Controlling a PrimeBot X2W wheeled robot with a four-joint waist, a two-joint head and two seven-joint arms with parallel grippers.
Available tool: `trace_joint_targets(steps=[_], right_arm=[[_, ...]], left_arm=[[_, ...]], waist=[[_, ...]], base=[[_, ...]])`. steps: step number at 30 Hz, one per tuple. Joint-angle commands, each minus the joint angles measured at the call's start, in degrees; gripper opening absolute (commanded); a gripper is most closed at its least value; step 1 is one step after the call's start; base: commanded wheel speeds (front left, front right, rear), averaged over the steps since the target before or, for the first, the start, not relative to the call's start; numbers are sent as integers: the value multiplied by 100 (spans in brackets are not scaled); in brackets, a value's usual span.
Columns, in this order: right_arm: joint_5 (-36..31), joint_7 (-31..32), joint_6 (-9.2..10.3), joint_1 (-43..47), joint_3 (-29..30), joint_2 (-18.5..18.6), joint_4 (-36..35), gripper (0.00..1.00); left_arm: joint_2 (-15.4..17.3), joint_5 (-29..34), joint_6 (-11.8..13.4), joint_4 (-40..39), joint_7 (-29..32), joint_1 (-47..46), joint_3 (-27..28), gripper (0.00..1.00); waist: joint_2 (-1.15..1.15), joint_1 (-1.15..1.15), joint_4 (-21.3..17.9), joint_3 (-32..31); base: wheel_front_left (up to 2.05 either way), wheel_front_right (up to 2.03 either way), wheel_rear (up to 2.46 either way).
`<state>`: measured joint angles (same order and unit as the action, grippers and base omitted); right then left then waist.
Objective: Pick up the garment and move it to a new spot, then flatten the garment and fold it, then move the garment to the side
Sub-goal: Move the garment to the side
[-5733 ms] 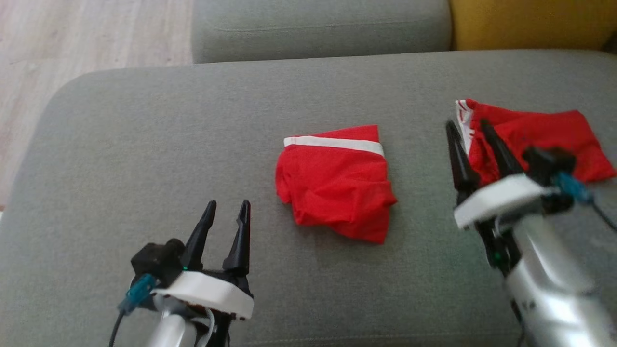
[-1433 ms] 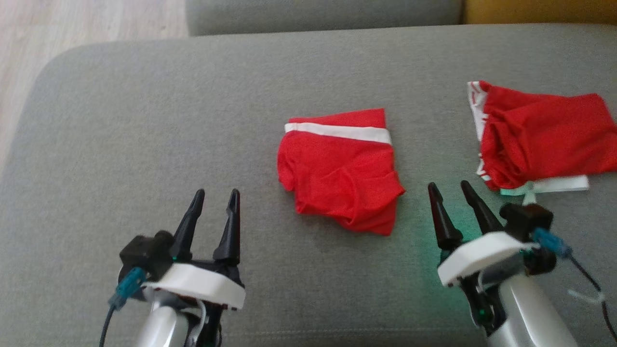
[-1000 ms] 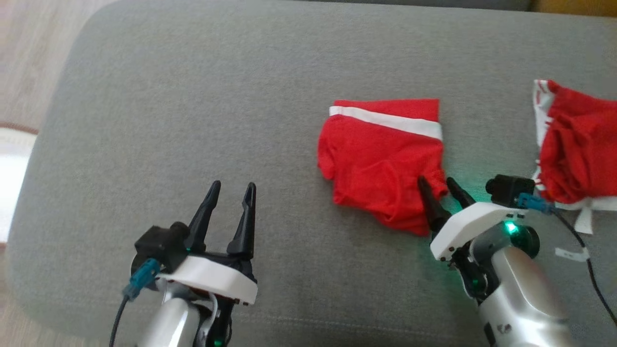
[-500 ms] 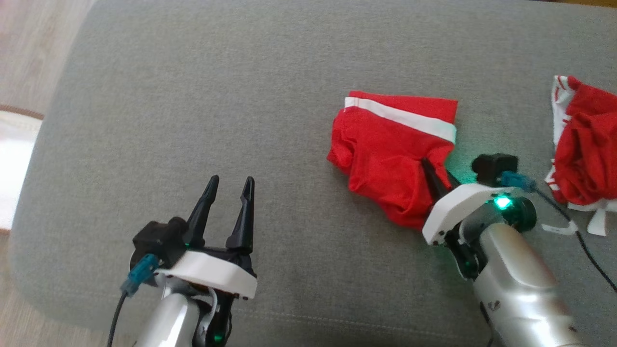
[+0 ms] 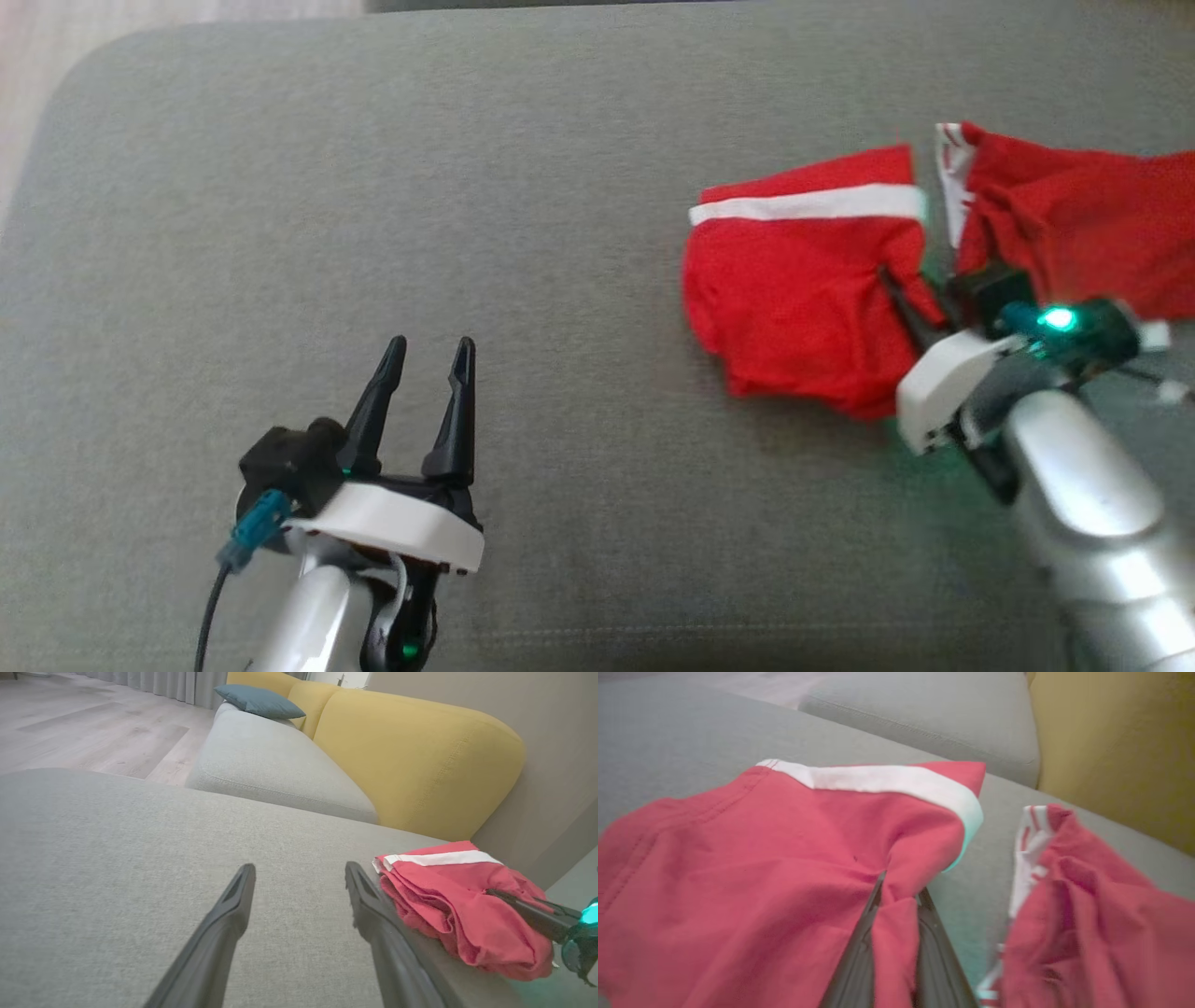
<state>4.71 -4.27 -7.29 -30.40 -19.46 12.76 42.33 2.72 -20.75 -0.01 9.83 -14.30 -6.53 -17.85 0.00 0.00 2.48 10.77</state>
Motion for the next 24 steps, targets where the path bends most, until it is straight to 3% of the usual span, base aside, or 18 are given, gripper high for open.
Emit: trace_joint_targets(steps=[1,7,12,19,24], right_arm=[[43,88,-20,-261,-175,284,-352,0],[371,543,-20,-359,-418,1258,-838,0],[535,784,-20,-520,-466,1926,-850,0],[442,944,-20,-729,-328,2534,-534,0],[261,1067,-20,-769,-316,2765,-357,0]], left_arm=[[16,58,-12,-164,-70,-198,201,100],[16,78,-37,-171,-70,-245,206,100],[16,99,-73,-160,-70,-325,175,100],[16,108,-105,-142,-70,-411,144,100],[16,109,-118,-126,-70,-425,145,100]], waist=[[0,0,-187,-32],[0,0,-374,82],[0,0,-387,240],[0,0,-300,408],[0,0,-250,446]], base=[[0,0,0],[0,0,0],[0,0,0],[0,0,0],[0,0,0]])
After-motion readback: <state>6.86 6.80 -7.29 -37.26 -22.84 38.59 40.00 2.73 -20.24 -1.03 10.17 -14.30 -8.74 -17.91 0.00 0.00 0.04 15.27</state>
